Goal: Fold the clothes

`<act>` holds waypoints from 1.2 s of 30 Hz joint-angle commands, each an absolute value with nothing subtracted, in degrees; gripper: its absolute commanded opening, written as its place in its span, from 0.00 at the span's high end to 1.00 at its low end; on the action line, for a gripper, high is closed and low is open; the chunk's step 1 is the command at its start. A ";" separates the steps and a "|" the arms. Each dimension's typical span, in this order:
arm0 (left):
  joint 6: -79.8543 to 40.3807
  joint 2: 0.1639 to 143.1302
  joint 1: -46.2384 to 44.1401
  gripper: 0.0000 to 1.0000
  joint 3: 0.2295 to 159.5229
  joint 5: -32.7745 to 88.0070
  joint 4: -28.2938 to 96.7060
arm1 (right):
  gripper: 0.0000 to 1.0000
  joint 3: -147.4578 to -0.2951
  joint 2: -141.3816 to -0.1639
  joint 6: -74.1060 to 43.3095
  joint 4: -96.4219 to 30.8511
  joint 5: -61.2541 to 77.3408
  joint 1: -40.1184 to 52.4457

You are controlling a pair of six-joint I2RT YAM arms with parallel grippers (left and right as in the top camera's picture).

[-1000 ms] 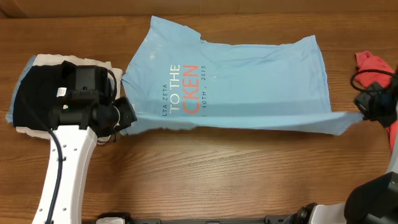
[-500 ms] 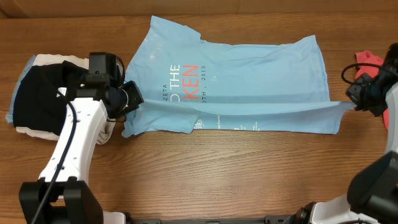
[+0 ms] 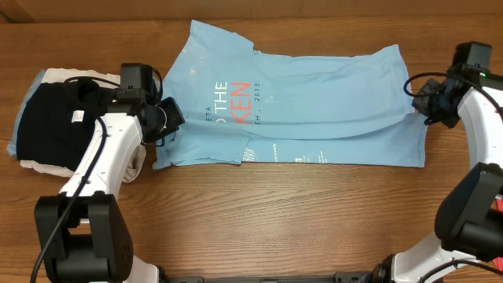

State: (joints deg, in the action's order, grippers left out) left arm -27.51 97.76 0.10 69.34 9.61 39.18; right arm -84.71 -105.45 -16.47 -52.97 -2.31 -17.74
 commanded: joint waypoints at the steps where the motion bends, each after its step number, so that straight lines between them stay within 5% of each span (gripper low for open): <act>1: -28.58 99.37 0.34 0.96 69.23 7.57 38.22 | 0.96 -84.71 -107.96 -16.03 -52.03 -2.50 -17.69; 20: -28.53 99.77 0.34 0.86 69.25 2.35 35.99 | 0.96 -84.68 -114.59 -16.01 -51.05 -2.66 -17.69; 24: -28.51 99.77 0.34 0.73 69.23 2.37 37.52 | 0.96 -84.68 -114.59 -16.01 -52.31 -2.66 -17.69; 36: -28.51 99.77 0.34 0.67 69.23 2.59 47.22 | 0.82 -84.68 -114.59 -16.36 -58.46 -7.07 -17.74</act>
